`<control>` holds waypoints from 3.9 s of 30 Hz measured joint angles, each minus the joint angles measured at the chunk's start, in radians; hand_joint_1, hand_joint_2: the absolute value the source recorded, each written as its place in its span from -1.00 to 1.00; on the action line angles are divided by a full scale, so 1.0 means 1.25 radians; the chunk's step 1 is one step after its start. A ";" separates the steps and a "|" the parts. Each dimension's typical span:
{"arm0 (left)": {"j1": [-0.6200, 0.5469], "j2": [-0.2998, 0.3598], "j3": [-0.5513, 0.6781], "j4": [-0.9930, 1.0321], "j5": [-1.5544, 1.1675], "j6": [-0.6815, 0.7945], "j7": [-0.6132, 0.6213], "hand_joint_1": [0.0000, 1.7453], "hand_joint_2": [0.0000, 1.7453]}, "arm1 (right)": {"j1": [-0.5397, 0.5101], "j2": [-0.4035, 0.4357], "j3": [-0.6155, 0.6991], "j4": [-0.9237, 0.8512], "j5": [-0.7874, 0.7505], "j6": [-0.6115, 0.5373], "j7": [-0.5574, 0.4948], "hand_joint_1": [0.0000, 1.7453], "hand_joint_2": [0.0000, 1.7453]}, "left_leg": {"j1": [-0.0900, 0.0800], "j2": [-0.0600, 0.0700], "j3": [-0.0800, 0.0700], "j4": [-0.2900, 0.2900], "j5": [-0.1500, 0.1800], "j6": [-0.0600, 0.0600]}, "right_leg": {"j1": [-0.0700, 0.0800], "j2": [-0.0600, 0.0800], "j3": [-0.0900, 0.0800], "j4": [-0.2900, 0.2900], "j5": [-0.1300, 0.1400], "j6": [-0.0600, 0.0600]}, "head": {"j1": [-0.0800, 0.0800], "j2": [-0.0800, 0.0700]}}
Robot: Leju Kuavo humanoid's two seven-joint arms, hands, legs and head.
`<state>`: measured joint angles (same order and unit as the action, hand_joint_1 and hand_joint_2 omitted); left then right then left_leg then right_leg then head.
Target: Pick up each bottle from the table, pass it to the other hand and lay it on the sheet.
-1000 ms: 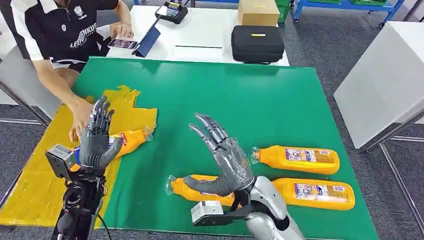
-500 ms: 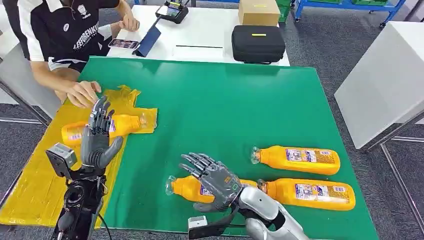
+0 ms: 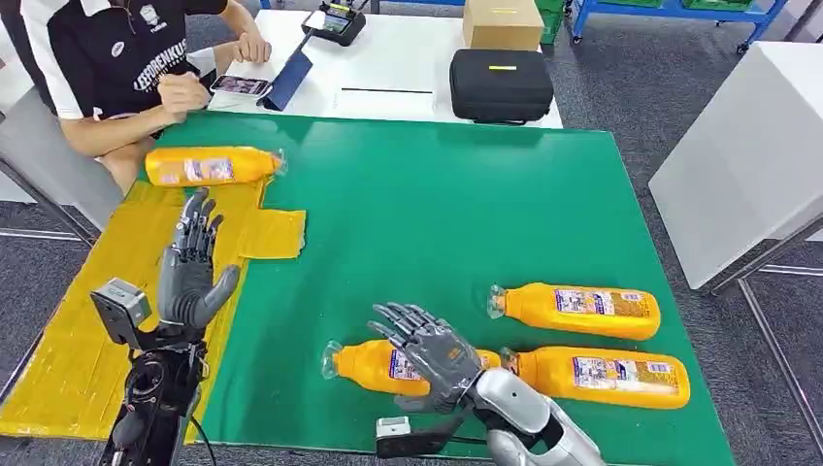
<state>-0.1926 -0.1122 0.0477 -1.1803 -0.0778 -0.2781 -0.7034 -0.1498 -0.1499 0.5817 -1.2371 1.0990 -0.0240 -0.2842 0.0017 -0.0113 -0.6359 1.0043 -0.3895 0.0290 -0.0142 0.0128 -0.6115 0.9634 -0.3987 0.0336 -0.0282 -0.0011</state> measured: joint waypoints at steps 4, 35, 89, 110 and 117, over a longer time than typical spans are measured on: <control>0.000 0.000 0.000 0.005 0.000 -0.002 0.000 -1.00 1.00 | 0.015 -0.005 -0.001 0.000 0.009 0.003 0.012 -1.00 1.00 | 0.000 0.000 0.000 0.000 0.000 0.000 | 0.000 0.000 0.000 0.000 0.000 0.000 | 0.000 0.000; 0.016 -0.007 0.020 0.004 0.012 -0.038 0.000 -1.00 1.00 | -0.027 0.053 -0.083 0.164 0.137 -0.017 0.168 -1.00 1.00 | 0.000 0.000 0.000 0.000 0.000 0.000 | 0.000 0.000 0.000 0.000 0.000 0.000 | 0.000 0.000; 0.089 -0.037 0.032 -0.078 0.008 -0.048 0.000 -1.00 1.00 | -0.027 0.177 -0.247 0.105 -0.028 -0.383 0.049 1.00 1.00 | 0.000 0.001 -0.001 0.000 0.001 0.000 | 0.000 0.000 -0.001 0.000 0.001 -0.001 | 0.000 0.000; 0.041 -0.042 -0.036 -0.014 -0.010 -0.086 0.080 -1.00 1.00 | 0.013 0.226 -0.304 0.037 -0.298 -0.367 -0.150 1.00 1.00 | 0.000 0.001 -0.001 0.000 0.001 0.000 | 0.000 0.000 -0.002 0.000 0.001 -0.001 | 0.000 0.000; -0.022 -0.048 -0.115 0.022 0.022 -0.087 0.138 -1.00 1.00 | 0.005 0.253 -0.288 0.079 -0.380 -0.287 -0.207 1.00 1.00 | 0.000 0.001 -0.002 0.000 0.001 0.000 | 0.000 0.000 -0.002 0.000 0.002 -0.001 | 0.000 0.000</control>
<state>-0.2199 -0.1724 -0.0966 -1.1524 -0.0507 -0.3872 -0.5310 -0.1436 0.1667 0.2217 -1.1379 0.6237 -0.3822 -0.5425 0.0019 -0.0103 -0.6381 1.0043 -0.3885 0.0294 -0.0140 0.0129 -0.6140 0.9635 -0.3968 0.0323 -0.0282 -0.0011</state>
